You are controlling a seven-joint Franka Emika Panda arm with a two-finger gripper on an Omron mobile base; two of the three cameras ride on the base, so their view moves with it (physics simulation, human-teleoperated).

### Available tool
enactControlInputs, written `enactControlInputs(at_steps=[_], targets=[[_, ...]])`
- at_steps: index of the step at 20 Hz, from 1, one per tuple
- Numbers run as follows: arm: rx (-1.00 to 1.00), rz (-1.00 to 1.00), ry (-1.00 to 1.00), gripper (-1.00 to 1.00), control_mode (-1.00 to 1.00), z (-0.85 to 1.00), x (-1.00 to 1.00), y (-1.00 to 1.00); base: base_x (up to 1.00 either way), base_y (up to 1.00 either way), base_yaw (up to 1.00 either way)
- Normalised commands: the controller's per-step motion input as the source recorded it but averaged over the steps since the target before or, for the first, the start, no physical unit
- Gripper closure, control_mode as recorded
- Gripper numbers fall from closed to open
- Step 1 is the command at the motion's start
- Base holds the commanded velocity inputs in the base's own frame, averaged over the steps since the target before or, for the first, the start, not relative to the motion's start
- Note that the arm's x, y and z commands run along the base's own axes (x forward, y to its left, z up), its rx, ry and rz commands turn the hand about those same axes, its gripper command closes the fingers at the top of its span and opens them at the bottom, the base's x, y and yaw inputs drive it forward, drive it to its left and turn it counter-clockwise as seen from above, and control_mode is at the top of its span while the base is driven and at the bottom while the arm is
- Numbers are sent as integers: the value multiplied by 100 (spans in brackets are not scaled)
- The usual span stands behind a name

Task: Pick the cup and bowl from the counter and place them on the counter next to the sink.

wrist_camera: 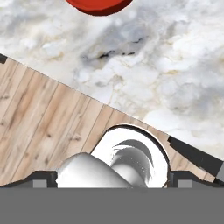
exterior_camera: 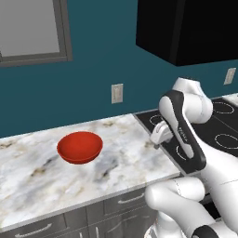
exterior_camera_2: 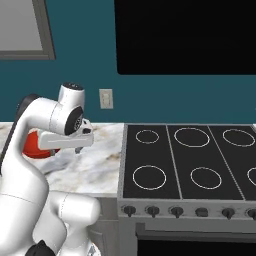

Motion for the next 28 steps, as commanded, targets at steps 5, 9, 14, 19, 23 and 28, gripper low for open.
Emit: enactControlInputs(at_steps=[5, 9, 14, 19, 23, 28], targets=[[0, 0, 0, -100, -100, -31, 11, 69, 0, 0, 0], [0, -1, 0, -100, -100, -4, 33, 59, 0, 0, 0], [0, -15, 0, -100, -100, 0, 53, 42, 0, 0, 0], [1, -27, 0, -100, -100, 0, 58, 34, 0, 0, 0], [1, -32, 0, -100, -100, -4, 64, 32, 0, 0, 0], [0, -29, 0, -100, -100, -11, 56, 23, 0, 0, 0]])
